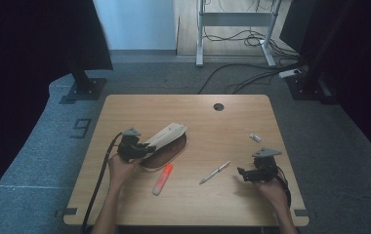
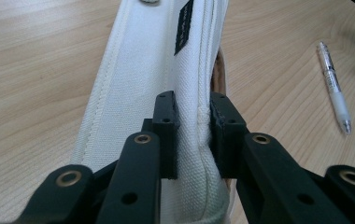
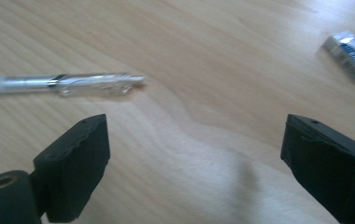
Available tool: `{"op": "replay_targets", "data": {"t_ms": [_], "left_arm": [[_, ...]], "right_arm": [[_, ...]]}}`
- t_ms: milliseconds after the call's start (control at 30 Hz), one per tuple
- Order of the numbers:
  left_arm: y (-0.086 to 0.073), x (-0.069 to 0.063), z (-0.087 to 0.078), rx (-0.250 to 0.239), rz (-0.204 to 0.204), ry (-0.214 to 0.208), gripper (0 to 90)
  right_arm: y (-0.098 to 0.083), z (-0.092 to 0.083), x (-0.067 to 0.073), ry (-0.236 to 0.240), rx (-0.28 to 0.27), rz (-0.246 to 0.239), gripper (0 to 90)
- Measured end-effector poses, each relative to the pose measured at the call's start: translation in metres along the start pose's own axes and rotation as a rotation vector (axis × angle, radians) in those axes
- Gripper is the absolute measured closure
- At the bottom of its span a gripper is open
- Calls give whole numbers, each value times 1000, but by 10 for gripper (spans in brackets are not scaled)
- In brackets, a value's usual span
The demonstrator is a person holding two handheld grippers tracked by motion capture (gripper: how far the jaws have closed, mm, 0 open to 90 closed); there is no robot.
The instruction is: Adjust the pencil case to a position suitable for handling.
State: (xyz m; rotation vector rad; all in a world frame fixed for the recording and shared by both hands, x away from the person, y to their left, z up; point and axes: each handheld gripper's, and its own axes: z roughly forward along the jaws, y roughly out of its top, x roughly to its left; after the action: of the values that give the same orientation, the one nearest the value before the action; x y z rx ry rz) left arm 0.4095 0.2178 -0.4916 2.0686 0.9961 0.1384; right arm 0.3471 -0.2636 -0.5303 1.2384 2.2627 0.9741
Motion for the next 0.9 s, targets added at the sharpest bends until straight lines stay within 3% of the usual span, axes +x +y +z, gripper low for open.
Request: {"op": "replay_targets", "data": {"t_ms": [367, 900], "left_arm": [[0, 1, 0, -3, 4, -7, 745], [0, 2, -3, -6, -3, -20, 745]], "right_arm": [[12, 9, -40, -26, -1, 44, 182], [33, 29, -77, -94, 9, 45, 308]]}}
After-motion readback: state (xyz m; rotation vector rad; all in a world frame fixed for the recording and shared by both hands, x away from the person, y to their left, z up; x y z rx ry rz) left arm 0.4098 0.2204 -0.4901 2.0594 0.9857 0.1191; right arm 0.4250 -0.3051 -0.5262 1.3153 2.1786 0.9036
